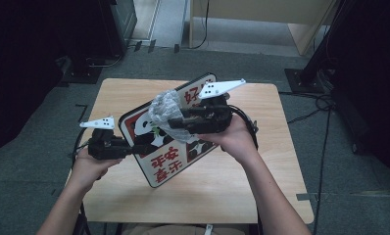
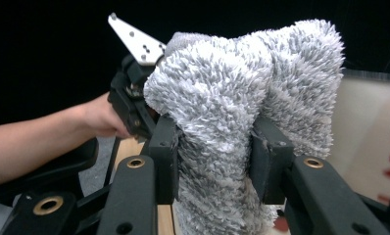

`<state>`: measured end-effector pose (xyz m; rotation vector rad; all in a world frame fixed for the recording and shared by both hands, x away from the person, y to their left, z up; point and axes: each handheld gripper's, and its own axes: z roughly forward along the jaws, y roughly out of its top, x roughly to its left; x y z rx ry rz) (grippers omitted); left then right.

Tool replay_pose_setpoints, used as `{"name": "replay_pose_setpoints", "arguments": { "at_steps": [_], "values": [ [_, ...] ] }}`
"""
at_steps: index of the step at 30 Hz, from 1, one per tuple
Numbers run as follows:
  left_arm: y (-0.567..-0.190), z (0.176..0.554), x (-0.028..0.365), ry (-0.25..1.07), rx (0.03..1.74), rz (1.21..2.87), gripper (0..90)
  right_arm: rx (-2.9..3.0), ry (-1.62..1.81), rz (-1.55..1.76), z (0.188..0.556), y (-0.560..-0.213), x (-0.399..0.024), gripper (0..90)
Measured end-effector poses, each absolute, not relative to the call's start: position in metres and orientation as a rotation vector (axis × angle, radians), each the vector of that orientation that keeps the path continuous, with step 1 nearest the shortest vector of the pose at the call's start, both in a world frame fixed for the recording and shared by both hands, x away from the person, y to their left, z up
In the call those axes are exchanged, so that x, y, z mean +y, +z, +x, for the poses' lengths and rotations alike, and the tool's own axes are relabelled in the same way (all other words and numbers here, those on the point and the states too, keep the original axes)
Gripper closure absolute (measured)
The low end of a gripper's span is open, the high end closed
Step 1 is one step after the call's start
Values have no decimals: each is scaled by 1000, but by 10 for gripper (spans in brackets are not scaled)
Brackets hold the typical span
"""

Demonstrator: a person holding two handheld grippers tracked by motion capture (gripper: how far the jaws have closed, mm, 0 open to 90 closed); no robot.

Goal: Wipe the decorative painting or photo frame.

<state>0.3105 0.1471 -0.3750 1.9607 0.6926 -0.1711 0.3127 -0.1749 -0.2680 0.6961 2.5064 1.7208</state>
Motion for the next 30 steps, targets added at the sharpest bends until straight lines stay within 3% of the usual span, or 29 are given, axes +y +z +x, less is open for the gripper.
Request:
{"name": "replay_pose_setpoints", "arguments": {
  "at_steps": [30],
  "values": [
    [-375, 311, 147, -168, 688, 1966, 736, 2582, 1683, 703, 314, -298, -163, 612]
  ]
}}
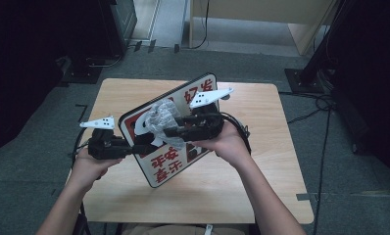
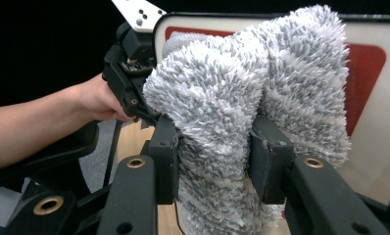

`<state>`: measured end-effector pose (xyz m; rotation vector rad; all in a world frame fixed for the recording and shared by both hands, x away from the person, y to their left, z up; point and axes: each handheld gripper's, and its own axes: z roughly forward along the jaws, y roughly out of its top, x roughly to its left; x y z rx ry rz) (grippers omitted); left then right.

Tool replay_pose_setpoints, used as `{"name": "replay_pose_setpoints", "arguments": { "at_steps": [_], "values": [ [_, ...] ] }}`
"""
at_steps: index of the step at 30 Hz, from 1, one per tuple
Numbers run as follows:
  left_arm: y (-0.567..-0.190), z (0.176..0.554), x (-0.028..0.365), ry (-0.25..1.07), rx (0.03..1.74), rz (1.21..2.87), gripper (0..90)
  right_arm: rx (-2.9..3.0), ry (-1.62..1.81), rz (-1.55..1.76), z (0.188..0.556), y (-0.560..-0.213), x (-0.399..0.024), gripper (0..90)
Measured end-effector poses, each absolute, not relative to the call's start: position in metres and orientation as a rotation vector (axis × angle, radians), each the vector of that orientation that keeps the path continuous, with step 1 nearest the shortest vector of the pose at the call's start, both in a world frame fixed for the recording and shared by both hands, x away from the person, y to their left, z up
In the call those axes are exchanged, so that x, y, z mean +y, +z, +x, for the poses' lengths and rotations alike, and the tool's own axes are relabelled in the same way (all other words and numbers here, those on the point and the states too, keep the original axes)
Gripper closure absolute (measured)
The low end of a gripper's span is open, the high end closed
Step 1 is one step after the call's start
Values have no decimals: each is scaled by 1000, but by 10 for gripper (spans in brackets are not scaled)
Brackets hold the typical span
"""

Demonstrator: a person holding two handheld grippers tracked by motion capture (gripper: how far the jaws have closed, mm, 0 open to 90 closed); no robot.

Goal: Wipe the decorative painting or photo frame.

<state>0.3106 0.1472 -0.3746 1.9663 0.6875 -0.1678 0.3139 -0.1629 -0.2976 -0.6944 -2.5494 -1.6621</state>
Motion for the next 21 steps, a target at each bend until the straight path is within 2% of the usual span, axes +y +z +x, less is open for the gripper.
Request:
{"name": "replay_pose_setpoints", "arguments": {
  "at_steps": [21],
  "values": [
    [-375, 310, 147, -168, 686, 1967, 736, -2536, -1618, -709, 310, -322, -166, 612]
  ]
}}
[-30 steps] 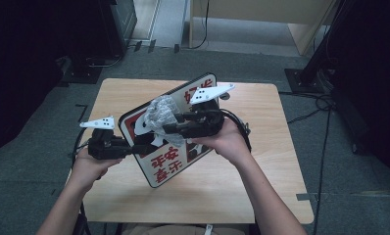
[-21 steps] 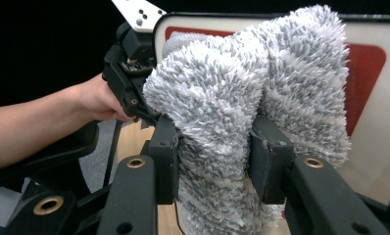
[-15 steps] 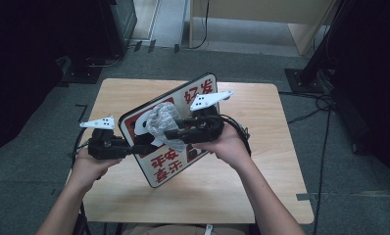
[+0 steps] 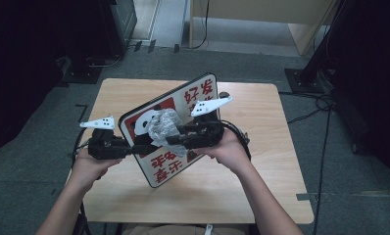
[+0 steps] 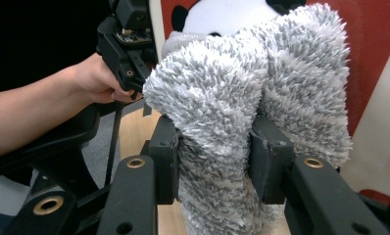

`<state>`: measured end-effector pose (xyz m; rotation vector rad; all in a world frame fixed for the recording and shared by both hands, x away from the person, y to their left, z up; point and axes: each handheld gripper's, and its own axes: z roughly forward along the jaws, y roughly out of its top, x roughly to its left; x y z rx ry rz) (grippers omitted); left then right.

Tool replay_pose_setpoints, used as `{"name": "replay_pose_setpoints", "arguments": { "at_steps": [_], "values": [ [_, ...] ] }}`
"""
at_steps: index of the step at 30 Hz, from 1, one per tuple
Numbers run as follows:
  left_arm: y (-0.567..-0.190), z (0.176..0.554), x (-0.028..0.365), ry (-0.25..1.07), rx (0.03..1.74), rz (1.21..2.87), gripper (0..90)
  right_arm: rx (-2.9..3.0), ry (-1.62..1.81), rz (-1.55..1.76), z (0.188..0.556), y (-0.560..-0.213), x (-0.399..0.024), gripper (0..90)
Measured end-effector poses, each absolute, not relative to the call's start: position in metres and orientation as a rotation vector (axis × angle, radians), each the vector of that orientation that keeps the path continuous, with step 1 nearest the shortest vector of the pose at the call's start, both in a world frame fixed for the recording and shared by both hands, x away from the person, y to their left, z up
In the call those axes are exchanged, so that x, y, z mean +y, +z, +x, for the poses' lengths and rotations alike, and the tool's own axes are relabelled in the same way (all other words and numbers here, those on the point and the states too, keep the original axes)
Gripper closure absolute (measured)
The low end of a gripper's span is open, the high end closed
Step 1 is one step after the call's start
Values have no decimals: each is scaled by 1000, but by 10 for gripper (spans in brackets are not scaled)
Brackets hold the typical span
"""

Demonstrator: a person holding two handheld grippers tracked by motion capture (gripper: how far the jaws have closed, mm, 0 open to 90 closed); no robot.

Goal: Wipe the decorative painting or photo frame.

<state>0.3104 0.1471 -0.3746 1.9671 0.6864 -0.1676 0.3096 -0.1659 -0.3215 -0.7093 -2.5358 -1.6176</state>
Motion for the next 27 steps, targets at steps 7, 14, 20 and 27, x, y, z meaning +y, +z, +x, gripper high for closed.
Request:
{"name": "replay_pose_setpoints", "arguments": {
  "at_steps": [7, 14, 20, 27],
  "values": [
    [-375, 310, 147, -168, 687, 1966, 736, -2535, -1605, -712, 308, -329, -167, 612],
    [-375, 310, 147, -167, 686, 1966, 735, -2535, -1583, -720, 305, -337, -167, 611],
    [-375, 310, 147, -167, 685, 1968, 735, -2532, -1572, -722, 304, -345, -169, 611],
    [-375, 310, 147, -168, 685, 1968, 735, -2534, -1570, -711, 303, -355, -170, 610]
  ]
}}
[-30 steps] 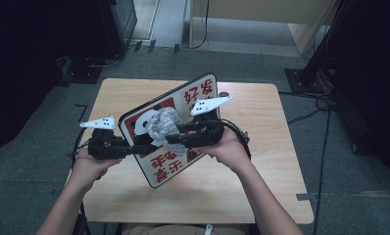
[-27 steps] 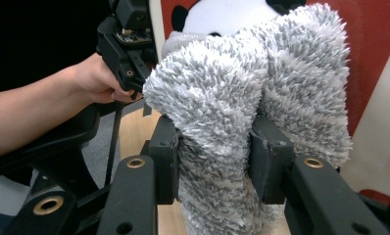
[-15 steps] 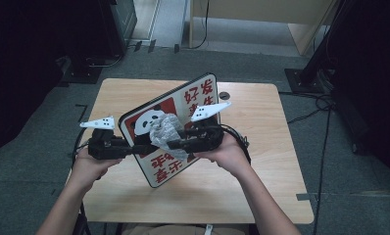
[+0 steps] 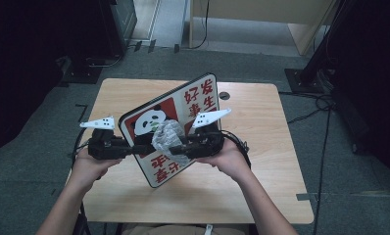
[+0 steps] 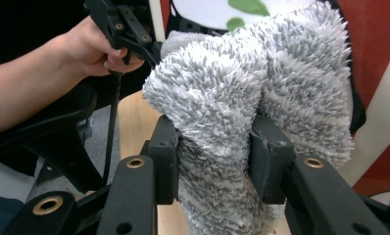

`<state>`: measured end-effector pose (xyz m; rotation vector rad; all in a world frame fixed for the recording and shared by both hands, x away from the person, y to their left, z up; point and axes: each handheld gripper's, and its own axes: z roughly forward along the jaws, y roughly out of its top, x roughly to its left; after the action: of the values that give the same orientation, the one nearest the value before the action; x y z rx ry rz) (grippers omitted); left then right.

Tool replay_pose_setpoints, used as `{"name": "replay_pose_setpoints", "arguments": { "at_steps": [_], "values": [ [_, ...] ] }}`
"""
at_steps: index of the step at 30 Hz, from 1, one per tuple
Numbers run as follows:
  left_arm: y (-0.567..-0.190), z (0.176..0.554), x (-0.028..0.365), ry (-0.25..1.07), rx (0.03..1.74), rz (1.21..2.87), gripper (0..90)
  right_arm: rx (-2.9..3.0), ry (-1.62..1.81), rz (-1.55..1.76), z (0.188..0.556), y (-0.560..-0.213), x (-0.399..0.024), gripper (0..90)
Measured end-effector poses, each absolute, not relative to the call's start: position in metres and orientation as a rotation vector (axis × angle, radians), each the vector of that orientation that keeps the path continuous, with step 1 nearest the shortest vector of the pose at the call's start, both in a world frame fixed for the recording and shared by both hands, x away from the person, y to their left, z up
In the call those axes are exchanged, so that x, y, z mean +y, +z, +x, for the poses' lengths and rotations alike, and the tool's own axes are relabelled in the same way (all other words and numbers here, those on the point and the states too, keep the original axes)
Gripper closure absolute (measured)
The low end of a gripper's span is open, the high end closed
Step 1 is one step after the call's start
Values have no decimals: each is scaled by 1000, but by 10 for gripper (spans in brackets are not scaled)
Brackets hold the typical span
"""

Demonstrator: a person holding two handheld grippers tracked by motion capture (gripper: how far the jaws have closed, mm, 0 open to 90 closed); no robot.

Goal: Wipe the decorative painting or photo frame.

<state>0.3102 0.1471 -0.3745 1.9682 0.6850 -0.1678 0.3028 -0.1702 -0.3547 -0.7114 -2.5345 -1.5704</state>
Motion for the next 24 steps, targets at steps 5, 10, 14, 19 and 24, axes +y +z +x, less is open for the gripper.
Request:
{"name": "replay_pose_setpoints", "arguments": {
  "at_steps": [5, 10, 14, 19, 24],
  "values": [
    [-374, 310, 147, -168, 684, 1968, 735, -2536, -1549, -714, 301, -360, -171, 609],
    [-375, 310, 147, -168, 684, 1968, 735, -2532, -1550, -711, 301, -368, -172, 609],
    [-374, 310, 147, -168, 685, 1969, 735, -2525, -1541, -722, 299, -373, -172, 608],
    [-374, 310, 147, -168, 685, 1969, 735, -2522, -1531, -726, 297, -381, -172, 608],
    [-374, 310, 147, -168, 684, 1969, 735, -2518, -1514, -735, 296, -387, -173, 608]
  ]
}}
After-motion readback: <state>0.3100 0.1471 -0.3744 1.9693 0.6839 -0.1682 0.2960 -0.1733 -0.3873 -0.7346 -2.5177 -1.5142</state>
